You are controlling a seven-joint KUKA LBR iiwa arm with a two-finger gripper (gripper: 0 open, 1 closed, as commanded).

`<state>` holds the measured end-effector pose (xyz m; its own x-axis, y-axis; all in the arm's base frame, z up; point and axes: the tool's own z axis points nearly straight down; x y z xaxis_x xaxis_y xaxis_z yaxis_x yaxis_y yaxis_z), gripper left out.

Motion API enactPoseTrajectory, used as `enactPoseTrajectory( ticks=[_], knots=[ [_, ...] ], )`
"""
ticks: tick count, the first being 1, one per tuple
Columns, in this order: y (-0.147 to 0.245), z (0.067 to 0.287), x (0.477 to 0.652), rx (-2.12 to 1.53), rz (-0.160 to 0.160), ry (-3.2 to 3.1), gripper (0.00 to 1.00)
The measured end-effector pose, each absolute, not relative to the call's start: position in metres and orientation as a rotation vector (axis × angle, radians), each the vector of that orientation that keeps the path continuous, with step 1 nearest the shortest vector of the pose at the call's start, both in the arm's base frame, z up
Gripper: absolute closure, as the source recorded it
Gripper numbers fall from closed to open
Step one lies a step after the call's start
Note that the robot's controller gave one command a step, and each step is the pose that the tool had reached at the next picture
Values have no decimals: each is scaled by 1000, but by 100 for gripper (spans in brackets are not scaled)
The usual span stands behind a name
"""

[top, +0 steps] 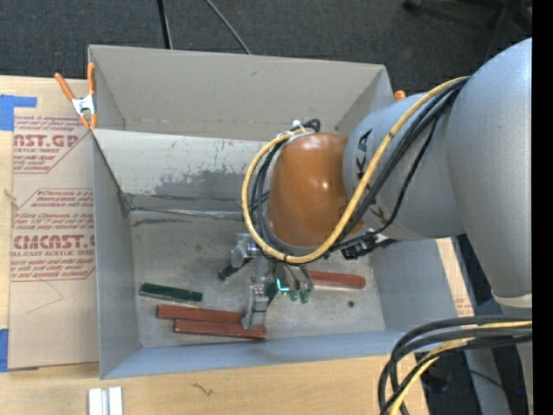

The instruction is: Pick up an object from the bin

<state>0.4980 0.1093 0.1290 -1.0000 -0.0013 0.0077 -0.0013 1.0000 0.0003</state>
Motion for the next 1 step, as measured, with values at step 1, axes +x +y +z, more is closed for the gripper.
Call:
enactPoseTrajectory(
  ticks=[1],
  knots=[
    [184, 68, 483, -217, -4, -3133, 0]
  ],
)
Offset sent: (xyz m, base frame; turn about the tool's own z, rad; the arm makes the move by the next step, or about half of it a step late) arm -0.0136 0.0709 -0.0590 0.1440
